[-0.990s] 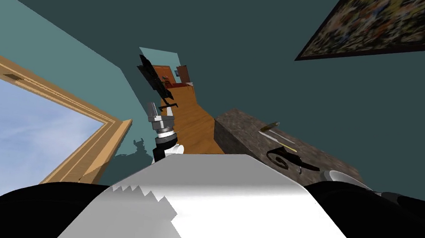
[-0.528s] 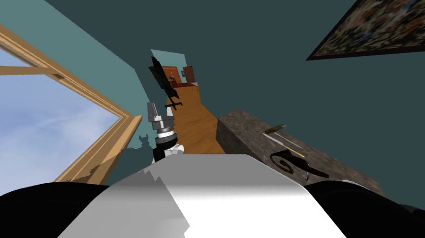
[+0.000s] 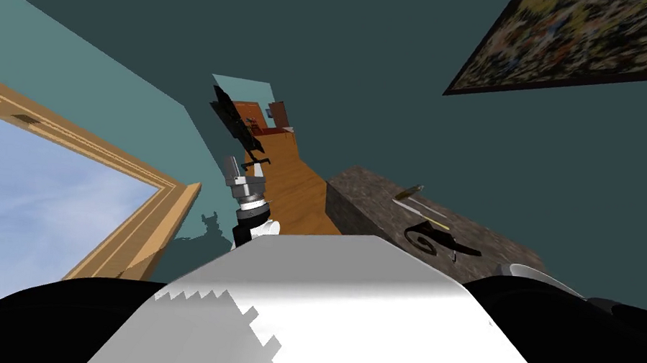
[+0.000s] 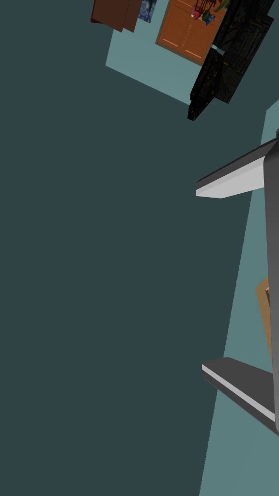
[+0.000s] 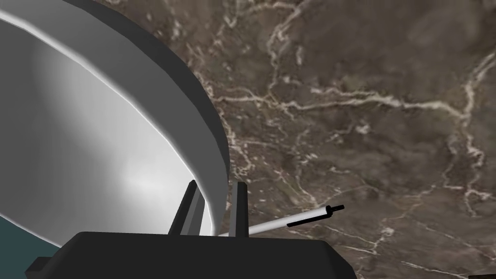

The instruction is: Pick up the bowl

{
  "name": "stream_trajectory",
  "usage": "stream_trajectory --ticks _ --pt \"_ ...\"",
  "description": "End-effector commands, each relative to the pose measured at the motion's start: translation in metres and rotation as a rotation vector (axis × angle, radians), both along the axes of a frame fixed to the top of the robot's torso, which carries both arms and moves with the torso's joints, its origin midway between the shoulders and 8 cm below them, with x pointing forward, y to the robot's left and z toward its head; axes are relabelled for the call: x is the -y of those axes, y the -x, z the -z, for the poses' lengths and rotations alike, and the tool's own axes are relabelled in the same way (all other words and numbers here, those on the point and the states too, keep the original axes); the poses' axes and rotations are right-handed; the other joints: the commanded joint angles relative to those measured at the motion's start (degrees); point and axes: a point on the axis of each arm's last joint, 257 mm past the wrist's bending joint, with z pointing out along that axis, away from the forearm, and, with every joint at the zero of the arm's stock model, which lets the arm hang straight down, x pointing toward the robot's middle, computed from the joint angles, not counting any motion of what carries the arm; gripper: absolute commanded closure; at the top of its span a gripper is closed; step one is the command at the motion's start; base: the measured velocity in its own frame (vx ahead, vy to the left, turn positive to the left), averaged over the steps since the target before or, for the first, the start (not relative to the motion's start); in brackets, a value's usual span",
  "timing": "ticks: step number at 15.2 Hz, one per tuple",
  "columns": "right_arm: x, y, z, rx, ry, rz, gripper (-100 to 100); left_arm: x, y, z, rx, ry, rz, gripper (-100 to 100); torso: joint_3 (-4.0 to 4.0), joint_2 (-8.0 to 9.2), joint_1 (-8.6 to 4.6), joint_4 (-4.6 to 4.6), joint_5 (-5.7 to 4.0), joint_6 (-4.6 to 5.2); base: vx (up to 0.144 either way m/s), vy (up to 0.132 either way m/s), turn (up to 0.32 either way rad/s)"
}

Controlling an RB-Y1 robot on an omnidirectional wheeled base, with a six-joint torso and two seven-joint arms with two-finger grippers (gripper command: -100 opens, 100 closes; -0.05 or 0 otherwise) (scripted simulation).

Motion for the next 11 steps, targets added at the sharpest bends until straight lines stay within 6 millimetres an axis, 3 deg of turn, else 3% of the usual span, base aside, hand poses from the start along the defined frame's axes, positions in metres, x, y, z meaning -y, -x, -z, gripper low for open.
stream_trajectory --ticks 1,3,11 --pt "-0.002 -0.006 -0.001 0.002 0.001 -0.01 100 0.0 0.0 0.0 0.0 0.0 0.0 0 0.0 0.0 0.0 0.0 0.0 0.0 0.035 -0.009 -0.018" --pt "-0.006 -0.028 -0.006 0.003 0.003 -0.055 100 0.0 0.0 0.0 0.0 0.0 0.0 0 -0.01 -0.02 0.01 0.0 0.04 -0.07 0.046 -0.019 -0.2" --pt "-0.022 -0.071 -0.014 0.003 -0.001 -0.15 100 0.0 0.0 0.0 0.0 0.0 0.0 0 -0.02 -0.03 0.07 -0.01 0.07 -0.03 0.05 -0.009 -0.18"
